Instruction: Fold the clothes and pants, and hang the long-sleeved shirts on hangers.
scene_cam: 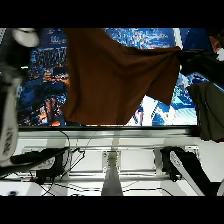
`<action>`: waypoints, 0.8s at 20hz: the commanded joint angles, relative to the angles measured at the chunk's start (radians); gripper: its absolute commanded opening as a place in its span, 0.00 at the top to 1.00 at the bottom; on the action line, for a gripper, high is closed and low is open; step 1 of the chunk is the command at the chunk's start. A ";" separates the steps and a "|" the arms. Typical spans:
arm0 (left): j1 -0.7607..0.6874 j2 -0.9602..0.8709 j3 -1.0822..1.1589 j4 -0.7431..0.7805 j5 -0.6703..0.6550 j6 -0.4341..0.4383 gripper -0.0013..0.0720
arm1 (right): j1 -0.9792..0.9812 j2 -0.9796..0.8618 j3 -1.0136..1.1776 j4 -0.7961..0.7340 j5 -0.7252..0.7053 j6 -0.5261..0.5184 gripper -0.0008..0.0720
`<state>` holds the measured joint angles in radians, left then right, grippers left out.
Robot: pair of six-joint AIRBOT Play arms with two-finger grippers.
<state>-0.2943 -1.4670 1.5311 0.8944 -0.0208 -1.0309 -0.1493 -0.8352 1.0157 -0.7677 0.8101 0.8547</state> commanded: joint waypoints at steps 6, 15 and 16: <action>-0.126 -0.238 0.000 -0.013 -0.180 -0.072 0.31 | -0.019 -0.377 0.000 -0.172 -0.335 0.062 0.97; 0.180 -0.121 -0.095 0.086 -1.106 -0.249 0.29 | -0.199 -0.394 0.000 -0.200 -0.227 0.080 0.97; 0.205 -0.097 -0.164 0.063 -1.113 -0.248 0.29 | -0.209 -0.394 0.000 -0.204 -0.201 0.080 0.97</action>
<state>-0.1730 -1.6024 1.4612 0.9565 -0.9070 -1.2186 -0.3157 -1.2243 1.0157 -0.9623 0.5446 0.9314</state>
